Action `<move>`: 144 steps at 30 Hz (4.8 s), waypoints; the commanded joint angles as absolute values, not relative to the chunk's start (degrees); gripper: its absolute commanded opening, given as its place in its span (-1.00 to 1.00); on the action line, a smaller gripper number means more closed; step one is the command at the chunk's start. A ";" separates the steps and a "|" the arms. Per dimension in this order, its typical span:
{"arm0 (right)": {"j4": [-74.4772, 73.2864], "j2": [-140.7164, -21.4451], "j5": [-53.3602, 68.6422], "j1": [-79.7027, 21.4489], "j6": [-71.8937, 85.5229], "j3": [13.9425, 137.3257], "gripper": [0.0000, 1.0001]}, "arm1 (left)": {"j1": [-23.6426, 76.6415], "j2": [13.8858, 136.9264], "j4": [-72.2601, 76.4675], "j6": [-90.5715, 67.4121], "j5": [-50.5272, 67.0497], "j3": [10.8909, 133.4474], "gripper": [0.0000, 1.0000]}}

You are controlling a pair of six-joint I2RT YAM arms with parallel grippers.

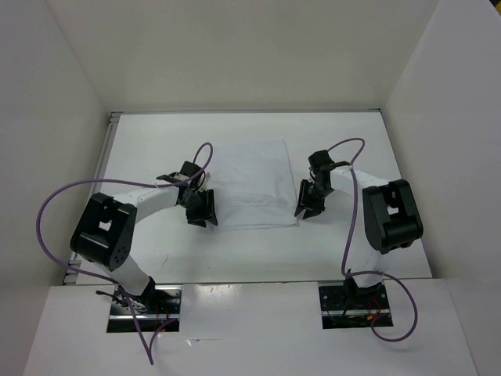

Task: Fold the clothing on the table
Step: Fold the skirt

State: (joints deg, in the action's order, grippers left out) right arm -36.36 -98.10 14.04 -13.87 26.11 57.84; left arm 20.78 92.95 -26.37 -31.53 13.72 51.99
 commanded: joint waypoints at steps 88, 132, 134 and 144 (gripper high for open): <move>-42.55 -106.25 7.65 -17.67 30.94 88.76 -0.95 | 8.71 100.28 -22.68 -27.59 25.22 70.14 -0.66; -33.49 -130.77 16.61 -28.83 18.98 107.93 -0.27 | 7.12 109.34 -13.27 -31.38 23.21 64.52 -0.72; -34.53 -132.62 14.16 -28.83 18.98 110.29 -0.27 | 7.12 108.73 -13.88 -31.38 22.68 63.46 -0.72; -35.60 -139.83 7.12 -24.79 22.93 118.82 -0.32 | 7.65 105.04 -16.08 -29.80 20.13 58.98 -0.72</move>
State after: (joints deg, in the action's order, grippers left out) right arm -35.27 -137.91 12.47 -27.16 22.06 115.81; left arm 7.44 106.54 -11.99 -32.82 23.68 61.08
